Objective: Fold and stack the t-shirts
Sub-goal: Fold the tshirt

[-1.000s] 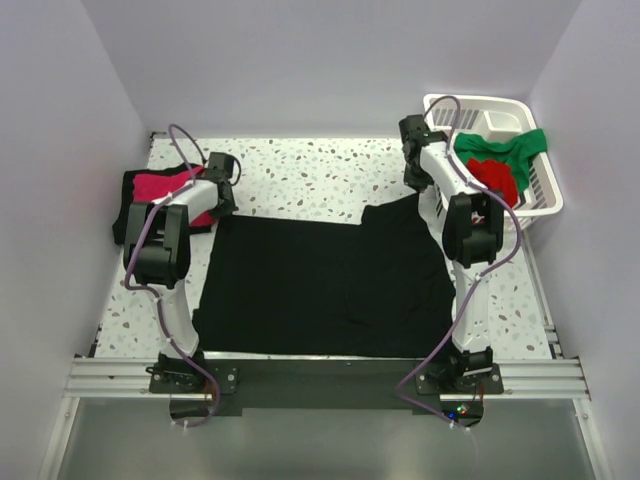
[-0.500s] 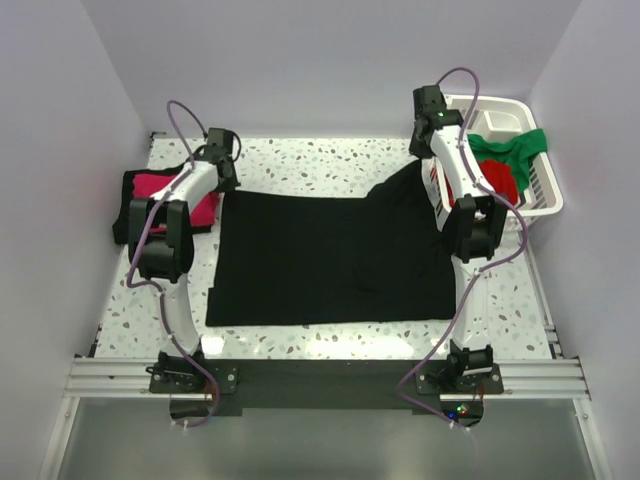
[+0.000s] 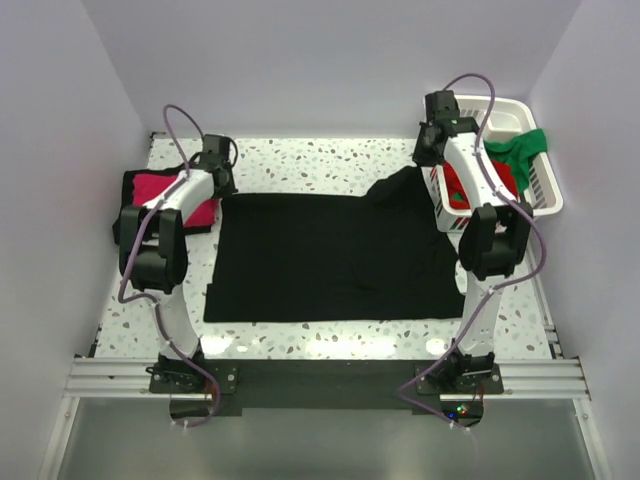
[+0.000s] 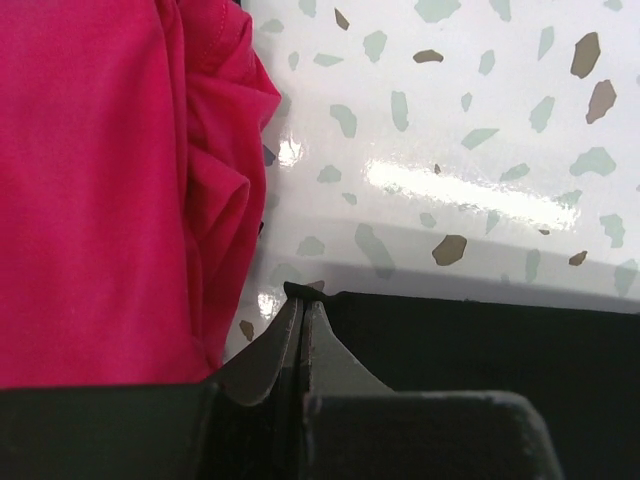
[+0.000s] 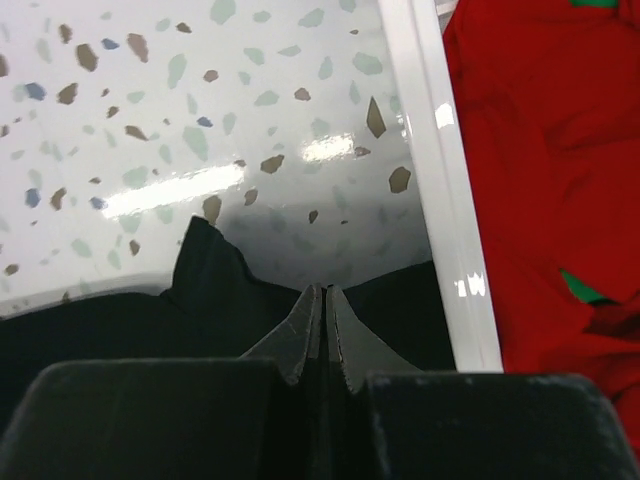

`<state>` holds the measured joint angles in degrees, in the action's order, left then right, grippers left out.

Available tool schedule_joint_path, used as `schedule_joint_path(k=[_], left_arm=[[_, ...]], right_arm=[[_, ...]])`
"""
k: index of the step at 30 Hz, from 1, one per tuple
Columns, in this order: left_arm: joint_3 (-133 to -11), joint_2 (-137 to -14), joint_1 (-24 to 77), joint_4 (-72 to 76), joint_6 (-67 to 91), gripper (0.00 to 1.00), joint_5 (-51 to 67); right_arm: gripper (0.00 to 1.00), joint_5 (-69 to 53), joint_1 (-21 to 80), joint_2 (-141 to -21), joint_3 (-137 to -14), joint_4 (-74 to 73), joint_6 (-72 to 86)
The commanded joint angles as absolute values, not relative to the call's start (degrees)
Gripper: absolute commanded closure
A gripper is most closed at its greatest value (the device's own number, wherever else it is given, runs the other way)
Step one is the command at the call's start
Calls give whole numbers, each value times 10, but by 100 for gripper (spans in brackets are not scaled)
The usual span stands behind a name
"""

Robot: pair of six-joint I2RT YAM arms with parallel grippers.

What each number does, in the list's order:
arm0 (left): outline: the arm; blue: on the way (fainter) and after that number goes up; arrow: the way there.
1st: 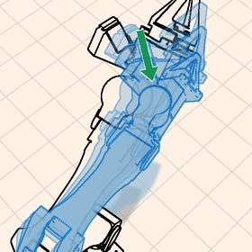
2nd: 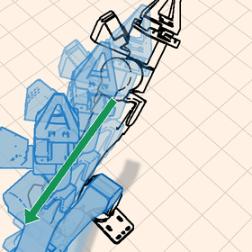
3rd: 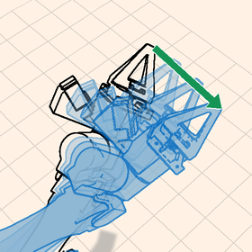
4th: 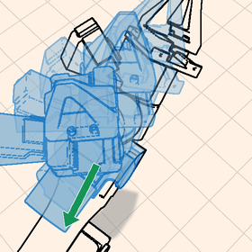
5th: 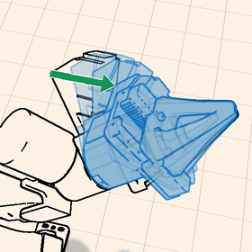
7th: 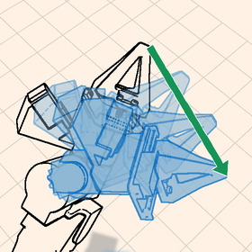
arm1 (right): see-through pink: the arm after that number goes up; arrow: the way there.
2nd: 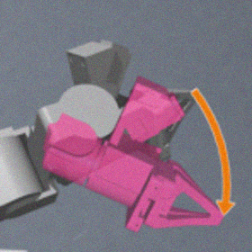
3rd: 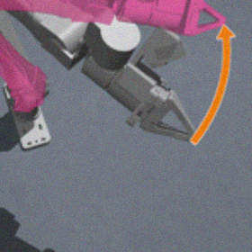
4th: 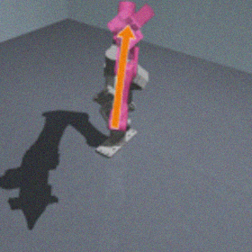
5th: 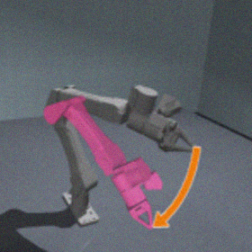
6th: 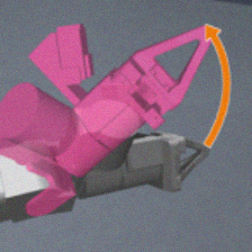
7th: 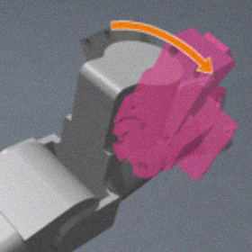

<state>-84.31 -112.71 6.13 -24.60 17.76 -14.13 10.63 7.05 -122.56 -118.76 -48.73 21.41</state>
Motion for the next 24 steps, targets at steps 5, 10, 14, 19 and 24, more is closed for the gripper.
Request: schedule_joint_path(k=[5, 10, 14, 19, 24], left_arm=[[-792, -1037, 61, -193, 149, 100, -148], [-738, -993, 61, -180, 142, 100, -147], [-700, -962, 62, -181, 141, 100, -150], [-650, -920, 61, -192, 144, 100, -146], [-609, -881, 62, -204, 153, 100, -152]], right_arm=[[100, 48, 69, -1078, -1073, -428, 221], [100, 31, 69, -1013, -982, -416, 228], [100, 25, 70, -961, -922, -419, 235], [100, 35, 72, -891, -842, -433, 240], [100, 43, 72, -825, -775, -457, 247]])
